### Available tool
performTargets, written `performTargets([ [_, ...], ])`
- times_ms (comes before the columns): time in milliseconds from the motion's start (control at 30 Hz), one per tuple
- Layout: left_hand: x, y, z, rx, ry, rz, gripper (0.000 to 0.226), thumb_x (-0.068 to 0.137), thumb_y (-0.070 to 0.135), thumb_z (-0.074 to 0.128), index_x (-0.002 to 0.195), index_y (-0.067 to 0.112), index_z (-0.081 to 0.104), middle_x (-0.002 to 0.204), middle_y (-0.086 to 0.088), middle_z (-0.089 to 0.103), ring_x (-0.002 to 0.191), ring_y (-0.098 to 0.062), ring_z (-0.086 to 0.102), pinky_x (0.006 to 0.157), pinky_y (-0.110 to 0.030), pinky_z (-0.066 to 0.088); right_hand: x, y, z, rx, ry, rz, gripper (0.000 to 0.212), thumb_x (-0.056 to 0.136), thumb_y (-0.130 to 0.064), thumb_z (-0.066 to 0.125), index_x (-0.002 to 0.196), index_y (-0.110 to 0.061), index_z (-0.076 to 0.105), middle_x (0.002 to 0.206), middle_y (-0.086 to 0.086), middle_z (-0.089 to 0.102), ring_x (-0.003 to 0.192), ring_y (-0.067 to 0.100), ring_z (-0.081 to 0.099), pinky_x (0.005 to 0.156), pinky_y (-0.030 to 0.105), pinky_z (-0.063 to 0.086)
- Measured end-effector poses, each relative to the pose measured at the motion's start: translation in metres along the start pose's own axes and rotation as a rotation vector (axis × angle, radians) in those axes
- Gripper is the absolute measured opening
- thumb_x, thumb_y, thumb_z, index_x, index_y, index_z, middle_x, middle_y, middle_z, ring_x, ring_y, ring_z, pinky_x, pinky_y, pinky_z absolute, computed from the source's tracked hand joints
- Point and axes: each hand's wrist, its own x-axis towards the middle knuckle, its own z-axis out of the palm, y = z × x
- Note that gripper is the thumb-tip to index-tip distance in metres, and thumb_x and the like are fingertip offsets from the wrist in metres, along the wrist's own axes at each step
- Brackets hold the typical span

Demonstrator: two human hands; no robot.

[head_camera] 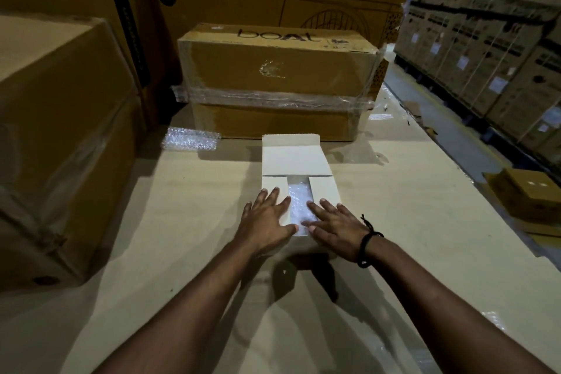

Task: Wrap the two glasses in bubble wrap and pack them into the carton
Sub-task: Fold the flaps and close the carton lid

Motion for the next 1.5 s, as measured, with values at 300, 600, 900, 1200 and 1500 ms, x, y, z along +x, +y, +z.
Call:
performTargets([
  [300,0.031,0.000,-0.007,-0.067,-0.005,-0.117,0.063,0.103,0.048,0.031,0.156,0.023,0.010,0.164,0.000,-0.003,0.150,-0.026,-0.001,0.120,-0.045,0.008,0.061,0.030,-0.005,-0.159,0.099,0.163,0.056,0.102,-0.037,0.023,0.152,-0.014,0.013,0.160,0.006,0.009,0.147,0.027,0.006,0.118,0.040,0.016],
  [600,0.034,-0.005,0.005,-0.119,0.015,-0.100,0.063,0.103,0.046,0.032,0.157,0.022,0.008,0.164,0.002,-0.009,0.151,-0.026,-0.003,0.122,-0.040,0.009,0.095,0.046,-0.018,0.666,0.446,0.357,0.059,0.093,-0.029,0.054,0.147,-0.022,0.031,0.158,0.011,0.015,0.137,0.029,0.035,0.112,0.040,0.032],
  [900,0.036,-0.007,0.007,-0.176,0.046,-0.087,0.062,0.103,0.042,0.036,0.156,0.020,0.013,0.164,0.004,-0.006,0.151,-0.024,-0.002,0.121,-0.038,0.011,0.136,0.048,-0.093,1.184,0.516,0.502,0.071,0.092,-0.038,0.059,0.145,-0.001,0.030,0.144,0.014,0.042,0.127,0.029,0.045,0.093,0.024,0.039],
  [1200,0.026,-0.004,0.003,-0.370,0.323,-0.107,0.063,0.102,0.044,0.037,0.156,0.017,0.018,0.164,0.001,0.007,0.148,-0.018,0.019,0.112,-0.026,0.023,0.100,0.040,-0.165,1.110,0.591,0.312,0.021,0.091,-0.029,0.062,0.103,-0.011,0.066,0.100,0.004,0.063,0.096,0.021,0.060,0.078,0.031,0.052],
  [1500,0.012,-0.003,-0.030,-0.952,0.533,-0.052,0.072,0.093,0.060,0.045,0.152,0.023,0.030,0.149,0.001,0.043,0.135,-0.012,0.042,0.111,-0.029,0.033,0.019,0.028,-0.101,0.769,0.502,0.162,0.046,0.091,-0.037,0.060,0.132,-0.017,0.053,0.125,-0.005,0.054,0.118,0.009,0.047,0.099,0.026,0.037],
])
